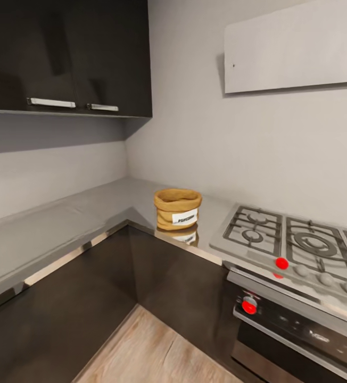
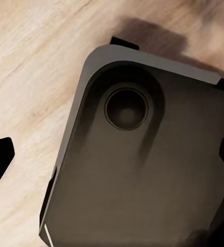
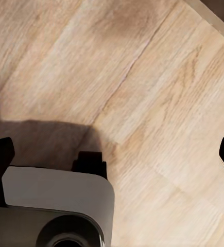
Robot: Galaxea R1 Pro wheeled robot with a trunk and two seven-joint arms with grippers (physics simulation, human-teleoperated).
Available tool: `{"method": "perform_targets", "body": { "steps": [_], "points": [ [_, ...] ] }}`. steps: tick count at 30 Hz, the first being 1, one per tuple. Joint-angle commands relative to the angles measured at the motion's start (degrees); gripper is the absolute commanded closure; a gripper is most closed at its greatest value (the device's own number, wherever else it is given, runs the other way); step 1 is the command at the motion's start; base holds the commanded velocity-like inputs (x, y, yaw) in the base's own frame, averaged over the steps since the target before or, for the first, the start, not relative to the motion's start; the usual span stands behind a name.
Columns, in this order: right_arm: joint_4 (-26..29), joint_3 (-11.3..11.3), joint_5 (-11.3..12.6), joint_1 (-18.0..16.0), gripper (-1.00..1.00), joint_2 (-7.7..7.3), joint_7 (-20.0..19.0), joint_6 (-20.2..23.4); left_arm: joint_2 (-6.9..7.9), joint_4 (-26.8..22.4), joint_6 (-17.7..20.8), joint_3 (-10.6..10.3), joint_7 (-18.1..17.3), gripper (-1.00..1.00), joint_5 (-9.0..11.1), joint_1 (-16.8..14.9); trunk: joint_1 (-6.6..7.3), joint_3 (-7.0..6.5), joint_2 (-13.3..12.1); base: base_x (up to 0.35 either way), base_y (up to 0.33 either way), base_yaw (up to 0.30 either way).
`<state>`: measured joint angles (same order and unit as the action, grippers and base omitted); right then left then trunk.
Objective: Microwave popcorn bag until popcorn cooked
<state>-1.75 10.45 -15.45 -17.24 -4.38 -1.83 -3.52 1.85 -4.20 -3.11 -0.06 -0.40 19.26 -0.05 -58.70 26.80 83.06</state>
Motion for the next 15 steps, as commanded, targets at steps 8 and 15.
{"method": "perform_targets", "body": {
  "steps": [8,15],
  "points": [
    [-0.19,0.48,-0.46,-0.07,-1.0,-0.02,-0.12,-0.35,0.0,-0.02,-0.14,-0.03,-0.04,-1.0,0.26,-0.01,-0.03,0.05,0.02,0.323,0.006,0.0],
    [-0.19,0.5,-0.46,-0.07,-1.0,-0.02,-0.18,-0.35,0.0,-0.02,-0.14,-0.03,-0.04,-1.0,0.25,-0.03,-0.03,0.05,0.02,0.309,0.0,0.0]
  ]
}}
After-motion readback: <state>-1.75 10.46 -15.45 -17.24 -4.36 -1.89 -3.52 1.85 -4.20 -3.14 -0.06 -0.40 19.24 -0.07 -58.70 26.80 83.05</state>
